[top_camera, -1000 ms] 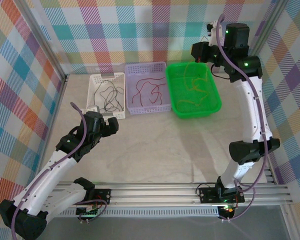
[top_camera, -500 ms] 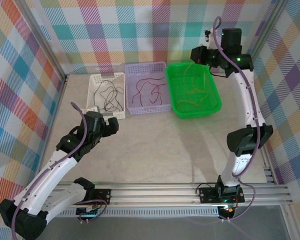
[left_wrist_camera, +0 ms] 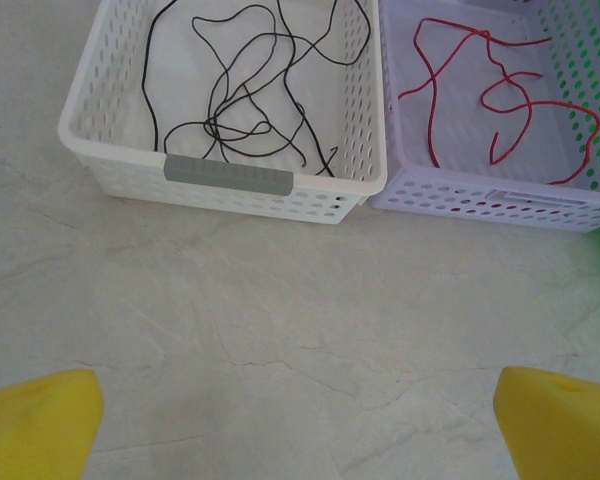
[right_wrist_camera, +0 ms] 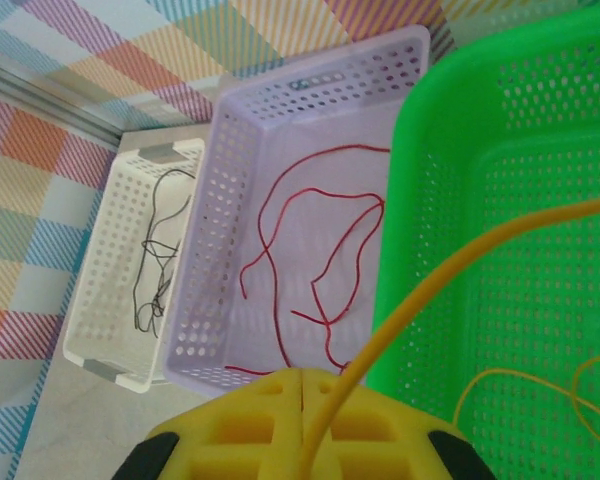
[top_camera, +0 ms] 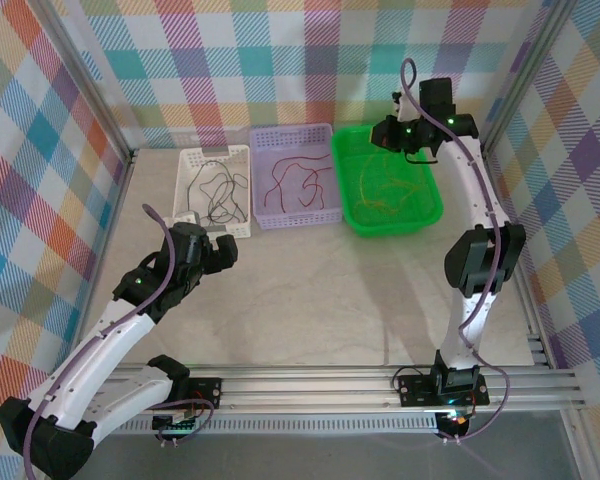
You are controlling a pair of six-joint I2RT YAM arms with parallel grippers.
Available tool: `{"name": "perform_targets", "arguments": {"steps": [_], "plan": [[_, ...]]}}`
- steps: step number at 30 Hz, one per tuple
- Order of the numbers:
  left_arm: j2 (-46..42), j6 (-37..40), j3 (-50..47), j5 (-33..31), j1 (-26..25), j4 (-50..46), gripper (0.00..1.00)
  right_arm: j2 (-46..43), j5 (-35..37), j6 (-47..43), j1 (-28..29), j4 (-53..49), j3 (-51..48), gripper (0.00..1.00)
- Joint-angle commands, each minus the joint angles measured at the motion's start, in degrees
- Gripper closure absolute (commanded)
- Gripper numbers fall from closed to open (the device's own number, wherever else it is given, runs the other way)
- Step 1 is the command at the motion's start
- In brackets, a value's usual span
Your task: Untangle the cables
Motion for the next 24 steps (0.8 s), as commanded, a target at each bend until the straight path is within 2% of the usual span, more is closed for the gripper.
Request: {"name": "perform_targets", "arguments": {"steps": [1, 9, 24], "plan": [[0.2, 0.3, -0.5, -1.0, -0.5, 1.3, 0.00, 2.6, 1.4, -1.3, -0.1, -2.0, -0.9, 1.00], [0.9, 0.3, -0.6, -1.1, -0.5, 1.2, 0.00, 6.6, 2.9, -1.8, -0.2, -2.8, -3.4, 1.00], [2.1, 0.4, -0.5, -0.7, -0.5, 1.4, 0.00, 14.1, 11.8, -0.9, -0.5, -8.3, -3.0, 1.00]]}}
